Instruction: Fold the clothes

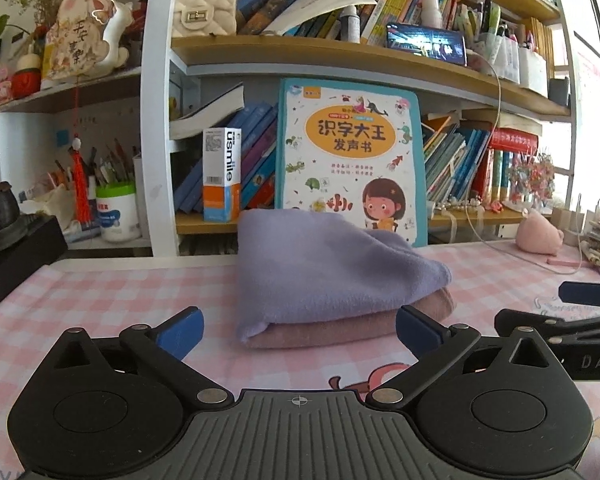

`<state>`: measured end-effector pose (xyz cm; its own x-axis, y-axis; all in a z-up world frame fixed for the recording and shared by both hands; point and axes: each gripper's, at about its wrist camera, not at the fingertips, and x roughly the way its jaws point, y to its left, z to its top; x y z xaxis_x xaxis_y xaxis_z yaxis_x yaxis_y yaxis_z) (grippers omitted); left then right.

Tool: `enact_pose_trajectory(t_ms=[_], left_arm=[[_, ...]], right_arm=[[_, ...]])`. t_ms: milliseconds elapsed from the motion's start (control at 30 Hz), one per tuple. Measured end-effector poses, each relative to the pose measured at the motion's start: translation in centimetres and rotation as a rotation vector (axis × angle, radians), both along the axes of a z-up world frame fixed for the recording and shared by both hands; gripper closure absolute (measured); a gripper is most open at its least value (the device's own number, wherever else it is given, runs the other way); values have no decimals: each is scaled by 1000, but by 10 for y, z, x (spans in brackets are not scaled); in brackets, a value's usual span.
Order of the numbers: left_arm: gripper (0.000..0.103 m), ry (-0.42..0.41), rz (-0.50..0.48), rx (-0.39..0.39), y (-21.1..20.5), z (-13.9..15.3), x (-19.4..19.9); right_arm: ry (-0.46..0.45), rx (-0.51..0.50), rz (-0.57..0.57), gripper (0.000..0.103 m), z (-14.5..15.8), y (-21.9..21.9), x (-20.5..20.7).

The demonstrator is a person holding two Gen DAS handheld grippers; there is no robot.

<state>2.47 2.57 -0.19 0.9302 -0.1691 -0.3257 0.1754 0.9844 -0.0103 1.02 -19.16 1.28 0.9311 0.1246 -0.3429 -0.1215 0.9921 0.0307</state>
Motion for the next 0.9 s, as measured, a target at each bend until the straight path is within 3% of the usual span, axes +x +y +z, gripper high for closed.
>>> enact_pose_trajectory(t_ms=[233, 533, 700, 900], left_arm=[[0, 6, -12, -15, 1, -5, -4], [0, -23, -8, 27, -6, -4, -10], [0, 33, 15, 20, -4, -6, -4], [0, 62, 49, 16, -2, -9, -1]], right_arm=[[-6, 13, -52, 1, 0, -5, -5], [32, -23, -13, 1, -1, 2, 1], [53, -85, 13, 1, -3, 14, 4], [72, -61, 39, 1, -4, 11, 7]])
